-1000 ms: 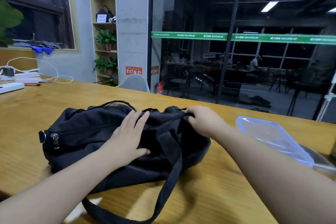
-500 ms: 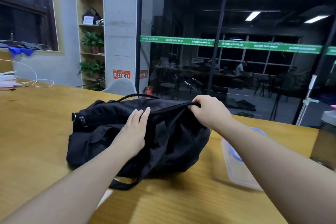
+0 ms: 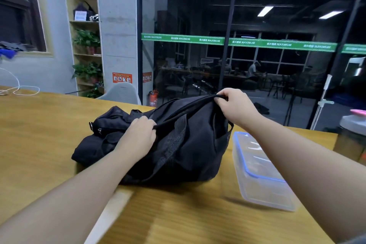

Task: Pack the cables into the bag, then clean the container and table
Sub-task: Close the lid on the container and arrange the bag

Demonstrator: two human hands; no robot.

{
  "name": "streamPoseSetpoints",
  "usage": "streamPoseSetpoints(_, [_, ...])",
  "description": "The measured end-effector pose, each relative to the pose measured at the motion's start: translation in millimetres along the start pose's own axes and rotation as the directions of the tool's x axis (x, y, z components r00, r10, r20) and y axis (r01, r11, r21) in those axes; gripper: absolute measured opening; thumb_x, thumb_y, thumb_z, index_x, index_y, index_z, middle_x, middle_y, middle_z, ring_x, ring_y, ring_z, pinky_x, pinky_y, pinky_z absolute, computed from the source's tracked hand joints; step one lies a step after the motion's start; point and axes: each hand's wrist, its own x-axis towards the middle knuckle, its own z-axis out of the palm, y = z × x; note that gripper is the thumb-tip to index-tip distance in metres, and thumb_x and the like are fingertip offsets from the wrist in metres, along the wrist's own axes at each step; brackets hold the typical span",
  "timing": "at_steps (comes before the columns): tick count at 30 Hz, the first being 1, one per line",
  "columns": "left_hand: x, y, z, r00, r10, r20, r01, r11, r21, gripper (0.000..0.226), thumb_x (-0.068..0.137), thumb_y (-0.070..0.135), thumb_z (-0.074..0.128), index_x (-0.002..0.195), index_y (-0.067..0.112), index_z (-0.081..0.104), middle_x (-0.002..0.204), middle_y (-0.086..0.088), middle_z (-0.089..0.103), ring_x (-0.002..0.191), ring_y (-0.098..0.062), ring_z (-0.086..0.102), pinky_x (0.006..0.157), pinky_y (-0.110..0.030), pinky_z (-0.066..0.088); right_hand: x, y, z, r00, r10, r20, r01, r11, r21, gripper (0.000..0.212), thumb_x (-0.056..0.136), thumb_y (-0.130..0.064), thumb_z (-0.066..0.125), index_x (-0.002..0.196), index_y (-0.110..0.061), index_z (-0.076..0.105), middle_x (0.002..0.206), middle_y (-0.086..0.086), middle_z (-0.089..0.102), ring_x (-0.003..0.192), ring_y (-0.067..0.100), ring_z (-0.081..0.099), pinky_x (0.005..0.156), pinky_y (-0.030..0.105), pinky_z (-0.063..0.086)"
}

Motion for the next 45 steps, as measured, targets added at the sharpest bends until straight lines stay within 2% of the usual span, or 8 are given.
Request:
streamPoseSetpoints(8, [15, 20, -57, 0.982, -0.012, -0.190, -0.016, 0.990, -0.143, 0.018, 0.092, 0.019, 0.042, 0.082, 0.010, 0.053, 0.080, -0.004, 0.051, 0.075, -0.021, 0.050, 0.063, -0.031, 0.035, 16, 11, -3, 0.992, 0.125, -0.019, -0.119, 0.976, 0.185, 0.022, 0.094, -0.026, 0.050, 0.086, -0.010, 0.062, 0.079, 0.007, 0.064, 0.083, 0.034, 0.065, 0.080, 0.050, 0.055])
streamPoseSetpoints(13, [10, 23, -52, 0.999, 0.021, 0.047, -0.014, 0.989, -0.146, 0.046, 0.099, 0.032, 0.031, 0.060, 0.009, 0.036, 0.060, -0.005, 0.041, 0.061, -0.023, 0.043, 0.052, -0.033, 0.026, 15, 16, 8, 0.976, 0.201, -0.086, -0.180, 0.962, 0.208, 0.014, 0.094, -0.031, 0.052, 0.097, -0.017, 0.055, 0.091, -0.002, 0.059, 0.087, 0.024, 0.060, 0.078, 0.034, 0.048])
streamPoseSetpoints(18, [15, 2, -25, 0.959, -0.121, 0.256, 0.096, 0.989, 0.110, 0.033, 0.096, 0.034, 0.042, 0.124, 0.020, 0.053, 0.152, -0.008, 0.020, 0.142, -0.026, 0.011, 0.110, -0.048, 0.025, 13, 25, 7, 0.966, 0.229, -0.123, -0.195, 0.951, 0.238, 0.025, 0.092, -0.032, 0.058, 0.104, -0.013, 0.049, 0.090, -0.004, 0.052, 0.086, 0.017, 0.051, 0.073, 0.027, 0.036])
streamPoseSetpoints(24, [32, -8, -7, 0.929, -0.267, 0.257, 0.217, 0.954, 0.206, 0.062, 0.095, 0.044, 0.036, 0.147, 0.019, 0.013, 0.154, -0.001, -0.023, 0.141, -0.028, -0.019, 0.108, -0.062, 0.014, 8, 24, 11, 0.984, 0.111, -0.138, -0.109, 0.994, 0.021, 0.023, 0.093, -0.025, 0.058, 0.109, -0.011, 0.051, 0.107, 0.002, 0.050, 0.091, 0.019, 0.048, 0.073, 0.027, 0.034])
streamPoseSetpoints(27, [41, -9, -1, 0.934, -0.301, 0.193, 0.250, 0.936, 0.249, 0.064, 0.095, 0.044, 0.036, 0.148, 0.018, 0.009, 0.154, -0.002, -0.021, 0.141, -0.029, -0.020, 0.107, -0.064, 0.012, -4, 11, 24, 0.926, -0.310, -0.216, 0.216, 0.903, -0.372, 0.026, 0.081, -0.009, 0.064, 0.106, -0.011, 0.059, 0.113, 0.007, 0.051, 0.103, 0.031, 0.048, 0.074, 0.037, 0.045])
streamPoseSetpoints(29, [46, -10, 4, 0.940, -0.308, 0.144, 0.263, 0.928, 0.265, 0.064, 0.095, 0.045, 0.035, 0.147, 0.019, 0.009, 0.155, -0.002, -0.020, 0.141, -0.029, -0.019, 0.107, -0.065, 0.011, -13, -4, 36, 0.901, -0.423, -0.090, 0.328, 0.803, -0.498, 0.027, 0.081, -0.025, 0.063, 0.107, -0.017, 0.063, 0.115, 0.004, 0.055, 0.109, 0.033, 0.049, 0.082, 0.043, 0.043])
streamPoseSetpoints(34, [48, -30, 12, 0.933, -0.300, 0.200, 0.223, 0.915, 0.335, 0.065, 0.090, 0.063, 0.027, 0.146, 0.040, 0.003, 0.155, 0.002, -0.019, 0.142, -0.029, -0.017, 0.105, -0.068, 0.009, -13, -4, 55, 0.886, 0.101, 0.452, 0.159, 0.850, -0.502, 0.086, 0.081, -0.078, 0.030, 0.150, -0.027, 0.021, 0.158, -0.004, 0.015, 0.147, 0.019, 0.003, 0.114, 0.055, -0.007])
streamPoseSetpoints(45, [37, -49, 17, 0.814, -0.346, 0.466, 0.214, 0.926, 0.312, 0.056, 0.089, 0.068, 0.012, 0.143, 0.051, 0.010, 0.157, 0.004, -0.013, 0.143, -0.024, -0.016, 0.109, -0.062, -0.002, -1, 17, 70, 0.663, 0.286, 0.692, 0.049, 0.905, -0.422, 0.078, 0.091, -0.069, 0.023, 0.152, -0.023, 0.012, 0.160, 0.000, 0.009, 0.147, 0.023, 0.011, 0.117, 0.042, 0.012])
